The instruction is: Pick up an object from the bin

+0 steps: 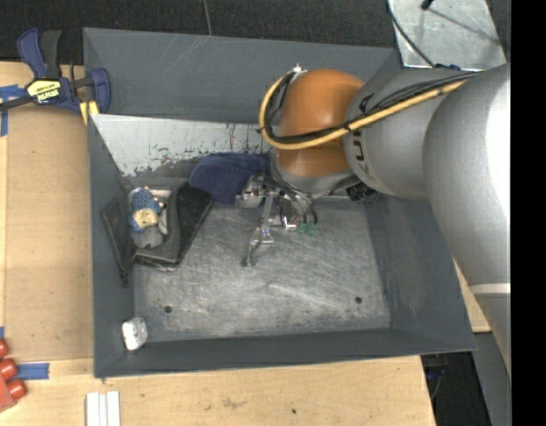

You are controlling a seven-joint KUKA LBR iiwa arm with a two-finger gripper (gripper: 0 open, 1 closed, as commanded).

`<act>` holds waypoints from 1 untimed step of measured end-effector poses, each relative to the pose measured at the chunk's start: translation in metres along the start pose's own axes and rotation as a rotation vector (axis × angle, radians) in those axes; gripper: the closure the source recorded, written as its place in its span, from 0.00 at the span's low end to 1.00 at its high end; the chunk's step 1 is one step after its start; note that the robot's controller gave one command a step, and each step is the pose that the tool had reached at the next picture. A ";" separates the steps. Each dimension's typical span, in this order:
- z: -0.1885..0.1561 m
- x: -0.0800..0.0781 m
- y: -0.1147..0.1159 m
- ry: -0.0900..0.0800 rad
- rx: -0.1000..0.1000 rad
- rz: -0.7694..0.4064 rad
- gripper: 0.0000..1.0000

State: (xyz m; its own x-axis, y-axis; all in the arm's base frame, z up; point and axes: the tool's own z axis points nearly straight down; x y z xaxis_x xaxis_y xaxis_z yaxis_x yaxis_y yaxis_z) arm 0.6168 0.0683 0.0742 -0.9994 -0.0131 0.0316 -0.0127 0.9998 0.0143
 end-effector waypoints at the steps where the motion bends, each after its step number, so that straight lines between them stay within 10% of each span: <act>1: -0.042 -0.007 0.052 -0.027 0.011 0.116 0.00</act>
Offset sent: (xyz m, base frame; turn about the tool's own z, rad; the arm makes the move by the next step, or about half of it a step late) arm 0.0087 0.0486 0.0416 0.1207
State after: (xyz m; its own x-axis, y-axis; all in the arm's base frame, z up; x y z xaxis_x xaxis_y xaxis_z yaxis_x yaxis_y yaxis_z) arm 0.6243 0.1197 0.1163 -0.9946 0.1033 0.0058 0.1033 0.9947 0.0010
